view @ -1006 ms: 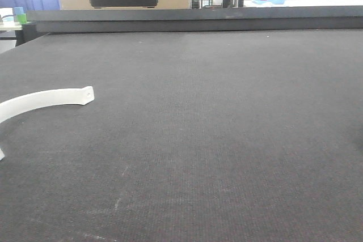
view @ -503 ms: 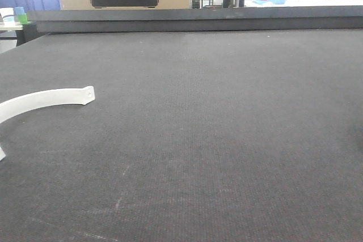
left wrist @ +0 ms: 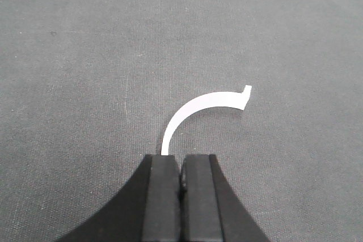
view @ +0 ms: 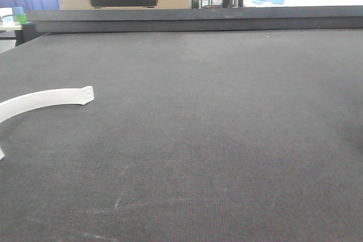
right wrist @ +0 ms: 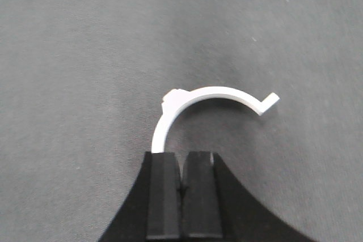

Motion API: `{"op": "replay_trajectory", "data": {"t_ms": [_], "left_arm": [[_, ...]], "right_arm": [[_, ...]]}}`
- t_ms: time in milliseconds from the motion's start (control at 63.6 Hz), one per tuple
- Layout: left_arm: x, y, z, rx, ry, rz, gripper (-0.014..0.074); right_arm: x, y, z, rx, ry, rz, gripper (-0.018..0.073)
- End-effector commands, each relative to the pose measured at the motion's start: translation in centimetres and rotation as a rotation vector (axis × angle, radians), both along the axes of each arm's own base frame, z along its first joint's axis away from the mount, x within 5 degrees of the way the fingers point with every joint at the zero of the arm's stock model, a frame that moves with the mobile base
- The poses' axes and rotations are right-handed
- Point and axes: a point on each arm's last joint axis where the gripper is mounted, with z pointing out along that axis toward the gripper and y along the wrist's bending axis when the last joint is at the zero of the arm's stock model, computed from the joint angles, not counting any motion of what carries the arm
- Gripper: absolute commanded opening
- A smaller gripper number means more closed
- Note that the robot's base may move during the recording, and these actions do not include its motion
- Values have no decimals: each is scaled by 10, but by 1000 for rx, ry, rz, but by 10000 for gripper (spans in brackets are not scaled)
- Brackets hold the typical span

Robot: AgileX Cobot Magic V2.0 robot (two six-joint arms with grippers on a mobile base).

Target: Grab PVC pipe and place in blue bin

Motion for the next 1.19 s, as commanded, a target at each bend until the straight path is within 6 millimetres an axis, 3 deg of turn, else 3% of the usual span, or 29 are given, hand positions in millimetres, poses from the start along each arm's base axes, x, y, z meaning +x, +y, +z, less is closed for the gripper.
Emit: {"op": "replay_trajectory", "data": {"t_ms": [0, 189, 393, 456, 613, 660, 911, 1178], "left_arm": [[0, 0, 2, -17, -11, 5, -111], [0, 0, 2, -17, -11, 5, -111], [0, -1, 2, -19, -7, 5, -111], [0, -1, 2, -19, -2, 4, -111], [-1, -1, 1, -19, 7, 3, -111], [-1, -1, 1, -19, 7, 3, -111], [-1, -1, 1, -19, 13, 2, -111], [-1, -1, 1, -19, 13, 2, -111]], "right_arm": [[10, 3, -5, -6, 66, -15, -146], [30, 29, -25, -11, 142, 52, -146], [53, 33, -54, -14, 231, 58, -120], [59, 33, -64, -15, 270, 58, -64], [73, 34, -83, -18, 338, 58, 208], [78, 35, -86, -18, 336, 58, 238], [95, 33, -113, 3, 403, 36, 170], [101, 34, -121, 53, 437, 13, 171]]}}
